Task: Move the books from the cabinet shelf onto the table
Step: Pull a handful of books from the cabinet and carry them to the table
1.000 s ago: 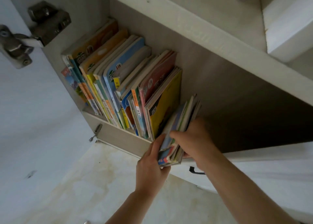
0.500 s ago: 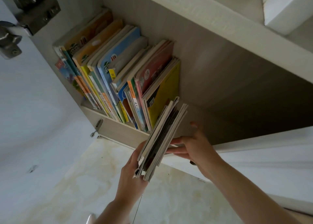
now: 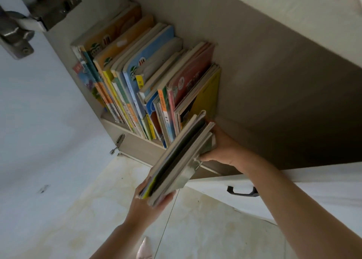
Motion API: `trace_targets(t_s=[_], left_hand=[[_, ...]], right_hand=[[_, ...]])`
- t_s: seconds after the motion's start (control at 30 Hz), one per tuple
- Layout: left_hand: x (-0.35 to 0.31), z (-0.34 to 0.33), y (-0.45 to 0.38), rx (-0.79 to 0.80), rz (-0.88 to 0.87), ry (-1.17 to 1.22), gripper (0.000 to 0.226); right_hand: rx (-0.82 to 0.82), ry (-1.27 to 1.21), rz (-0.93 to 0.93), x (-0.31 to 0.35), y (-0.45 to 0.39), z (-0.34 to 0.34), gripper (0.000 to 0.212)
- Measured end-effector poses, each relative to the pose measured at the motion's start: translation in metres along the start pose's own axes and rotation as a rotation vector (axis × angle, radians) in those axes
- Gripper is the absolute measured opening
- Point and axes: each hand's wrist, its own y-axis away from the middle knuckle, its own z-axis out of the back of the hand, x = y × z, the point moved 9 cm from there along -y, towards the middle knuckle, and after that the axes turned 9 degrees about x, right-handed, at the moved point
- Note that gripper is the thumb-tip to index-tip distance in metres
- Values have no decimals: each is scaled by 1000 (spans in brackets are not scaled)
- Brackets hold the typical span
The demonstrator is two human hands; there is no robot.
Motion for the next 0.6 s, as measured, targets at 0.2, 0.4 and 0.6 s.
trace_targets(t_s=[0.2,0.4,0.6], left_hand=[[26,7,-3,45,101,88,46],[39,19,-16,139,140,102,46],[18,25,-32,278,132,136,52]], right_hand=[[5,13,89,4,1,-5,93],[29,-60,146,11,-6,-11,101],[15,-145,141,4,-9,-12,78]])
